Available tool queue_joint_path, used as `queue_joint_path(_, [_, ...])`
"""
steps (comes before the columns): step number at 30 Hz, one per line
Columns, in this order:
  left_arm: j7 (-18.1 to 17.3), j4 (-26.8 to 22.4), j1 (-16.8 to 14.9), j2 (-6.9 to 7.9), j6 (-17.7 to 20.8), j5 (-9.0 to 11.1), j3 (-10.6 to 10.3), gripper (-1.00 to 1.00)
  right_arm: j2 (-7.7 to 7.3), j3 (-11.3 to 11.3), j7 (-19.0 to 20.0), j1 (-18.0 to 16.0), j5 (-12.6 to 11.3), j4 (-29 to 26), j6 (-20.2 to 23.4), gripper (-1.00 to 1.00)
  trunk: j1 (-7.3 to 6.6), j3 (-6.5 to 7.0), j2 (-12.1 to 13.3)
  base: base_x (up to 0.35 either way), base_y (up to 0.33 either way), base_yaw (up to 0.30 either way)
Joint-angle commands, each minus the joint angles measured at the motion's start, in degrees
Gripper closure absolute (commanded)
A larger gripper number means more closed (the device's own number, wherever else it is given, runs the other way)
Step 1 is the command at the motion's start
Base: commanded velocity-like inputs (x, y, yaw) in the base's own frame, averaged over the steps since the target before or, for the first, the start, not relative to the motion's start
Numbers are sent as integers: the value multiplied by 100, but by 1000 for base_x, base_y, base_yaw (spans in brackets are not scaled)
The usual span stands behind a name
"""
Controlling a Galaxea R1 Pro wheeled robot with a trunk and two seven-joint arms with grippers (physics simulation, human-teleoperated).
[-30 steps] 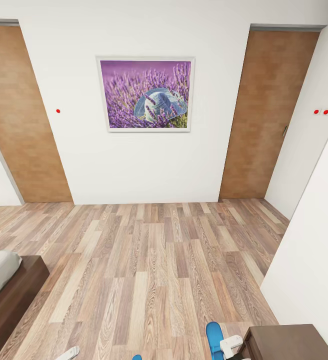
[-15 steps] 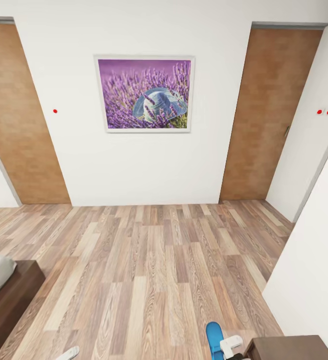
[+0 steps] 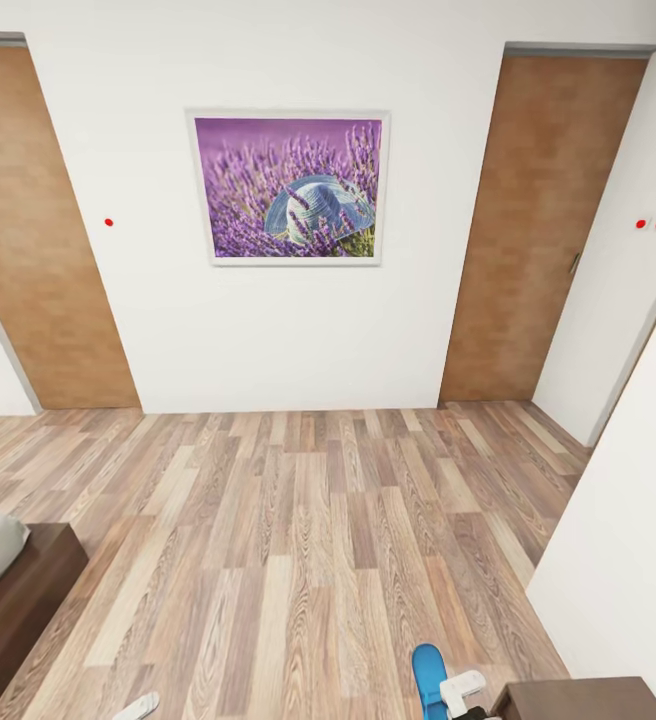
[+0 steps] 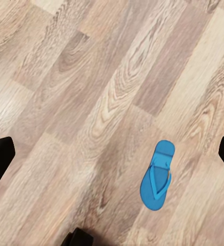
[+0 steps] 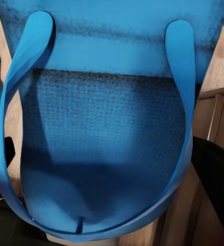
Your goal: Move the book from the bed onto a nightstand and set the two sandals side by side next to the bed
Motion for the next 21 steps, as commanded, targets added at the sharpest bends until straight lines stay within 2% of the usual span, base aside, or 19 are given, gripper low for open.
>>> queue_joint_path(1, [8,9,-6,2,-26,-60,43,-100,-1,10,11,-2,50,-13,37,100,2,-7,-4,153,-1,0])
queue_joint_path(7, [8,9,-6,-2,-27,-61,43,-100,2,10,11,-4,50,-13,37,100,2,-7,-4,119,0,0])
queue_joint_path(21, [8,9,-6,-2,-26,-55,43,-100,-1,10,11,-4,50,-13,37,100,2,-7,-4,12,-42,0])
